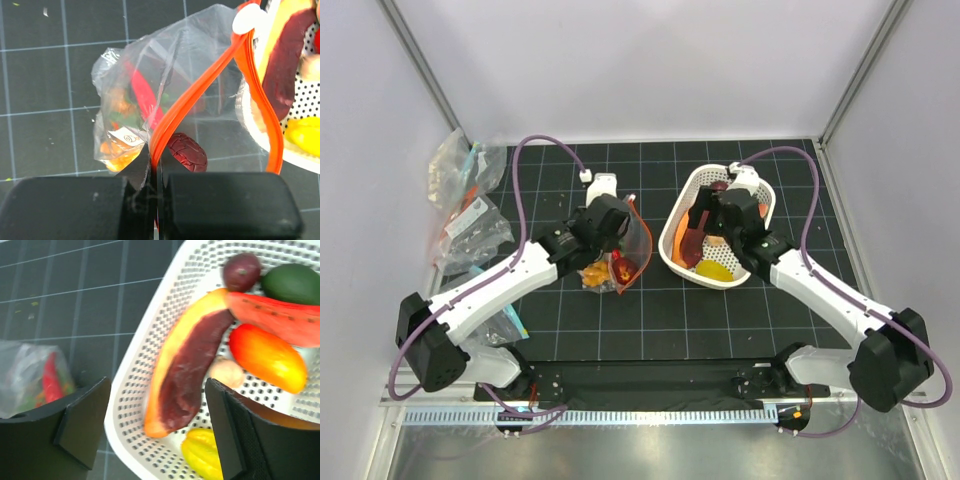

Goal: Place the food in the zip-top bag and seal the zipper
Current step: Pick up the fake fruit from the bin, then place the fake fruit in the zipper food storage bag.

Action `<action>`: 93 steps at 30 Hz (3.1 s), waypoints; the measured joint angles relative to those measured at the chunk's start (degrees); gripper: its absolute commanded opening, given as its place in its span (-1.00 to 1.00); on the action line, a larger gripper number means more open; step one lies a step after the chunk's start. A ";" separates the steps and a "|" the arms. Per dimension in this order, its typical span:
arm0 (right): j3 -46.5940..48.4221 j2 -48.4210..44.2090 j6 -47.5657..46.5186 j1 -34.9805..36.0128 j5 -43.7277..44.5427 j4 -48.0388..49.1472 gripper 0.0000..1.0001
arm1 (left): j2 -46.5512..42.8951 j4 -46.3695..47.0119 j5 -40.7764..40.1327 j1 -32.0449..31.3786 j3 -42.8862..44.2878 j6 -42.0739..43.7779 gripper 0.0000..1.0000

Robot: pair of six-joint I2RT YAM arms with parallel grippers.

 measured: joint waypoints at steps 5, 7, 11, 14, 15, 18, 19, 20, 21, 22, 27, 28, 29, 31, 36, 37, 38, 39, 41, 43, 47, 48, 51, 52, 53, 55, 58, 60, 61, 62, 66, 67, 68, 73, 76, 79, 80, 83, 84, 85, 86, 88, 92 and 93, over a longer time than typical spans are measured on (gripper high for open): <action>0.02 2.64 -2.08 -0.83 5.68 -0.59 0.78 | -0.04 1.25 1.42 -0.07 -1.27 0.09 -1.00; 0.02 4.59 -4.00 -1.44 7.67 -0.83 0.82 | -0.13 1.68 1.33 -0.17 -1.40 0.07 -0.99; -0.83 7.41 -7.96 -3.37 8.09 0.46 0.99 | 0.07 2.03 1.11 -0.17 -1.40 0.07 -0.99; -1.38 8.37 -10.03 -5.90 7.56 0.90 0.99 | 2.16 1.62 1.60 -0.17 0.37 -0.09 -0.99; -1.38 8.74 -10.67 -6.71 7.48 1.14 0.99 | 3.26 1.66 2.01 -0.17 1.05 -0.17 -1.00; -0.98 10.86 -11.74 -8.74 7.08 1.33 0.99 | 6.16 2.43 3.10 -0.17 1.49 -0.17 -0.99; -0.59 12.04 -12.11 -9.38 6.64 1.38 0.99 | 7.02 2.60 3.41 -0.17 1.49 -0.15 -0.99; -0.22 13.33 -12.35 -9.88 6.23 1.49 0.99 | 7.74 2.73 3.74 -0.17 1.49 -0.13 -1.00; 0.20 14.71 -12.57 -10.29 5.92 1.46 0.99 | 8.20 2.75 4.00 -0.22 1.49 -0.09 -0.99; 0.70 16.11 -12.81 -10.54 5.77 1.44 0.99 | 8.44 2.78 4.37 -0.22 1.46 0.02 -0.99; 4.07 22.73 -13.62 -10.78 5.25 0.22 0.99 | 6.51 4.26 5.35 -0.22 -0.26 0.15 -1.00; 5.03 24.09 -13.60 -10.80 5.25 -0.46 0.99 | 5.60 4.72 5.62 -0.22 -1.05 0.17 -1.00; 6.10 25.40 -13.51 -10.82 5.29 -1.25 0.99 | 4.61 5.16 6.05 -0.22 -1.88 0.17 -0.99; 7.89 27.50 -13.53 -10.86 5.55 -2.12 0.98 | 2.80 5.97 6.75 -0.22 -3.30 0.15 -1.00; 10.78 29.62 -12.74 -11.06 4.50 -4.13 0.57 | 0.02 7.65 7.93 -0.22 -5.35 0.13 -1.00; 10.78 29.62 -12.39 -11.13 4.02 -4.48 0.55 | 0.02 7.96 8.13 -0.22 -5.38 0.13 -0.99; 10.78 29.55 -12.15 -11.13 3.58 -4.74 0.56 | 0.02 8.09 8.33 -0.22 -5.40 0.13 -1.00; 10.78 29.55 -11.98 -11.13 3.21 -4.81 0.56 | 0.02 8.13 8.37 -0.22 -5.44 0.13 -0.99; 10.71 29.44 -11.74 -11.13 2.58 -4.76 0.56 | 0.02 8.15 8.39 -0.22 -5.51 0.13 -0.99; 10.67 29.33 -11.63 -11.13 2.27 -4.81 0.58 | 0.02 8.15 8.37 -0.22 -5.51 0.13 -1.00; 10.67 29.31 -11.39 -11.13 1.77 -4.92 0.68 | 0.02 8.48 8.35 -0.28 -5.70 0.13 -1.00; 10.67 29.33 -11.37 -11.13 1.75 -5.01 0.68 | 0.02 8.48 8.35 -0.28 -5.73 0.13 -0.99; 11.08 29.86 -11.41 -11.13 1.40 -5.70 0.39 | 0.02 8.50 8.37 -0.28 -5.73 0.13 -1.00; 11.47 30.32 -11.19 -11.13 1.11 -6.05 0.19 | 0.02 8.50 8.39 -0.28 -5.73 0.13 -0.99; 11.78 30.64 -11.17 -11.13 0.83 -6.21 0.12 | 0.02 8.50 8.39 -0.28 -5.73 0.13 -1.00; 12.15 30.80 -10.84 -11.23 0.00 -6.45 0.04 | 0.02 8.50 8.55 -0.28 -5.73 0.13 -1.00; 11.91 29.62 -10.51 -11.28 -1.60 -6.73 0.00 | 0.02 8.50 8.81 -0.31 -5.73 0.11 -0.99; 10.40 27.32 -10.03 -11.26 -3.08 -6.05 -0.05 | 0.02 8.50 8.83 -0.31 -5.73 0.11 -1.00; 9.09 25.27 -9.70 -11.23 -4.02 -5.90 -0.09 | 0.02 8.50 8.81 -0.31 -5.73 0.11 -0.99; 7.72 22.84 -9.31 -11.23 -4.83 -5.81 -0.10 | 0.04 8.50 8.81 -0.31 -5.73 0.09 -1.00; 3.65 12.83 -8.20 -10.95 -8.33 -5.01 -0.13 | 0.35 8.50 8.74 -0.31 -5.73 0.07 -1.00; 3.23 10.73 -7.96 -10.80 -9.16 -4.85 -0.13 | 0.59 8.55 8.70 -0.31 -5.73 0.07 -1.00; 2.95 9.01 -7.78 -10.64 -10.14 -4.28 -0.14 | 0.90 8.63 8.68 -0.31 -5.73 0.07 -0.99; 0.42 3.98 -7.41 -9.20 -17.38 -0.68 -0.14 | 4.26 9.14 8.83 0.70 -5.29 0.11 -0.99; -1.55 2.84 -7.28 -7.74 -22.91 1.57 -0.14 | 6.47 9.14 9.07 1.95 -4.92 0.11 -0.99; -2.97 2.14 -7.67 -4.57 -27.19 4.52 -0.14 | 7.02 9.07 9.77 2.78 -4.92 0.09 -1.00; -3.30 1.81 -8.02 -3.13 -28.68 5.40 -0.14 | 6.93 9.07 9.94 2.89 -4.87 0.07 -1.00; -3.52 1.05 -9.33 1.01 -32.39 7.89 -0.14 | 6.62 9.14 10.43 2.95 -4.83 0.04 -0.99; -3.52 0.90 -9.79 2.43 -33.53 8.74 -0.14 | 6.45 9.16 10.49 2.95 -4.83 0.04 -1.00; -3.52 0.79 -10.08 3.34 -34.42 9.51 -0.14 | 6.21 9.18 10.69 2.95 -4.83 0.04 -1.00; -3.52 0.74 -10.38 4.42 -35.56 10.40 -0.14 | 5.84 9.18 10.86 2.95 -4.85 0.00 -1.00; -3.85 0.63 -10.58 5.95 -37.59 12.39 -0.14 | 4.92 9.22 10.97 2.95 -4.87 -0.15 -0.99; -5.20 0.59 -9.94 6.27 -40.15 16.79 -0.16 | 2.34 9.86 12.26 2.95 -5.75 -0.39 -1.00; -5.62 0.63 -9.53 6.27 -40.48 17.81 -0.17 | 1.70 10.21 12.70 2.97 -6.05 -0.50 -1.00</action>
